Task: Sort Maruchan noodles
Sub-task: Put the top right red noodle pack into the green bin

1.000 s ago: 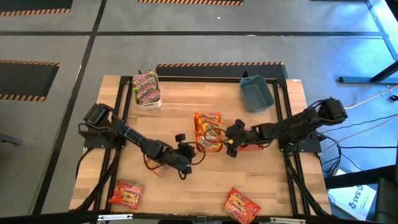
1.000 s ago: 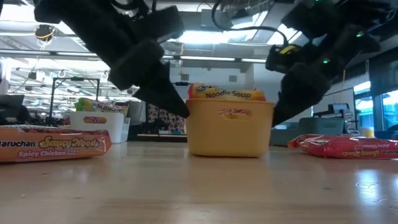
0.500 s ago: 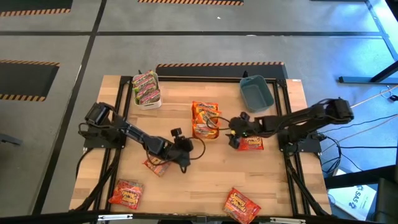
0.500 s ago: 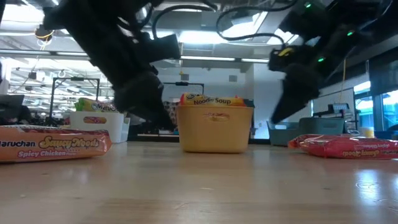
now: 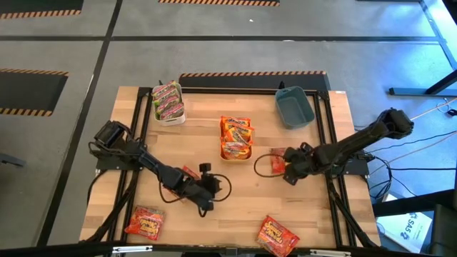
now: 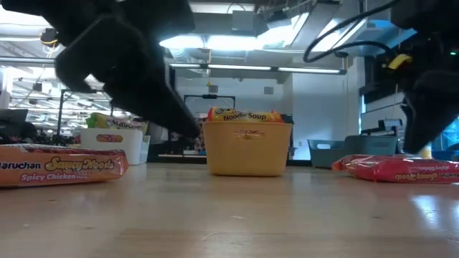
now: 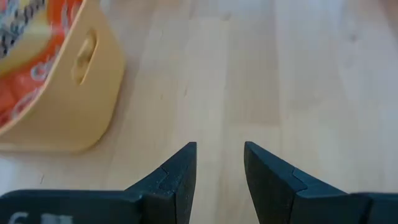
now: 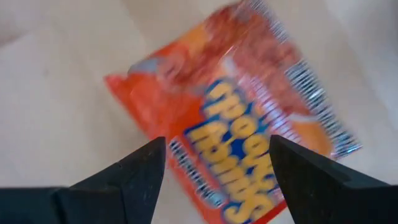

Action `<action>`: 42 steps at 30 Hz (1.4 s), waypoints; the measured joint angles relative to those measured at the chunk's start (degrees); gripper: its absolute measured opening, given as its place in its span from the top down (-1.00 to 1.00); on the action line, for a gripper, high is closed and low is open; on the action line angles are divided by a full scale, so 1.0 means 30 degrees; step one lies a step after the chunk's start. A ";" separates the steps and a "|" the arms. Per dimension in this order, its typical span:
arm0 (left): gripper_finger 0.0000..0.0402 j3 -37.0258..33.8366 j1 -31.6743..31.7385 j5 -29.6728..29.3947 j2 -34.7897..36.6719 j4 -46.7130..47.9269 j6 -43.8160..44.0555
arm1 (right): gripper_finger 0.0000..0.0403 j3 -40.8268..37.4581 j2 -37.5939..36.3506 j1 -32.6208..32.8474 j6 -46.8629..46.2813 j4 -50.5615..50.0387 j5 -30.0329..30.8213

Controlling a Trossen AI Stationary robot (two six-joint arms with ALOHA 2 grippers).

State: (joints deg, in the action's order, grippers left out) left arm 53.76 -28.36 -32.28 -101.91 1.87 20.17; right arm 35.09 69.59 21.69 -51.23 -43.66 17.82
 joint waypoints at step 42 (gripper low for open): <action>0.37 0.0006 0.3618 0.0585 -0.4173 -0.7453 -0.2504 | -0.34 0.0489 0.4626 0.2552 0.0136 0.4759 0.5410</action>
State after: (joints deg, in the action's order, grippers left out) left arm 53.78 -17.50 -30.52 -114.43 -20.49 12.66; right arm 36.56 83.47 29.34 -50.83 -29.39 34.05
